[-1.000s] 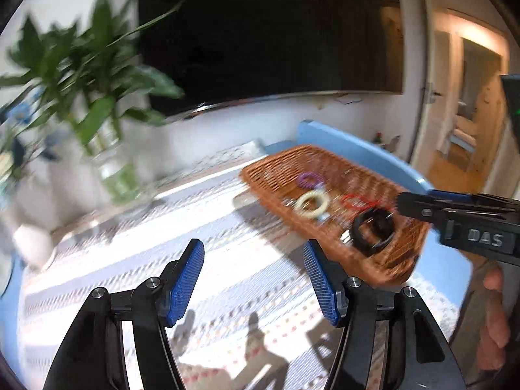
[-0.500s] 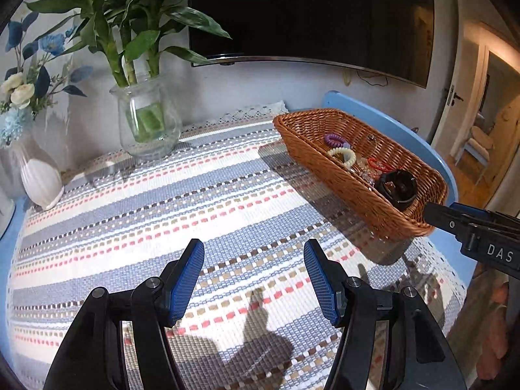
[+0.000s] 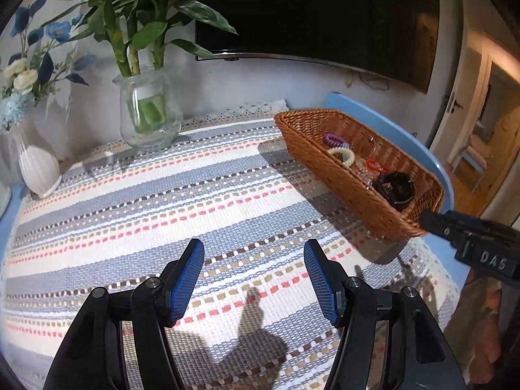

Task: Organize jewelry

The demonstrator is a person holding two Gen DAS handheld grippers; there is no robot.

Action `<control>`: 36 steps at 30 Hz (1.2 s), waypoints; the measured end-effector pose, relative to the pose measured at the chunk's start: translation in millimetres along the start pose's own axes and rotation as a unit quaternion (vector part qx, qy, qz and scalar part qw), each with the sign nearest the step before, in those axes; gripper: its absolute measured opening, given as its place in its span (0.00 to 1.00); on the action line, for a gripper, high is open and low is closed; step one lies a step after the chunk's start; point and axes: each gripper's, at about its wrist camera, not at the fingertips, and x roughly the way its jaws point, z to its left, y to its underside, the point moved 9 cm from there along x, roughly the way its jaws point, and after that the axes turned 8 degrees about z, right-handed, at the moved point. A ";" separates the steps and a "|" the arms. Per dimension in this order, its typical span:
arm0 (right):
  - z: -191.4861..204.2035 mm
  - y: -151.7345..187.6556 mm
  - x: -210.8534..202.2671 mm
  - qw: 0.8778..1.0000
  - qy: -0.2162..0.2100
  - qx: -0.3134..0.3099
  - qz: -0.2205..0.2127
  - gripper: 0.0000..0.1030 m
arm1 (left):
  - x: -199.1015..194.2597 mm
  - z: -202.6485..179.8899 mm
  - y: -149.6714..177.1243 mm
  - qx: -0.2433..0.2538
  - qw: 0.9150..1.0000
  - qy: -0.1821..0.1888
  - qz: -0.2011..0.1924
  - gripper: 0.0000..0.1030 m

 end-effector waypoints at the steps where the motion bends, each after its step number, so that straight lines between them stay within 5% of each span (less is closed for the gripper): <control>1: 0.1 0.4 0.3 1.000 0.000 0.000 0.000 0.61 | -0.3 0.5 -0.3 -0.004 1.000 0.007 0.000 0.63; 36: 7.6 4.6 12.4 1.000 -0.021 -0.006 0.015 0.61 | 3.8 2.3 1.0 -0.014 1.000 -0.002 0.000 0.63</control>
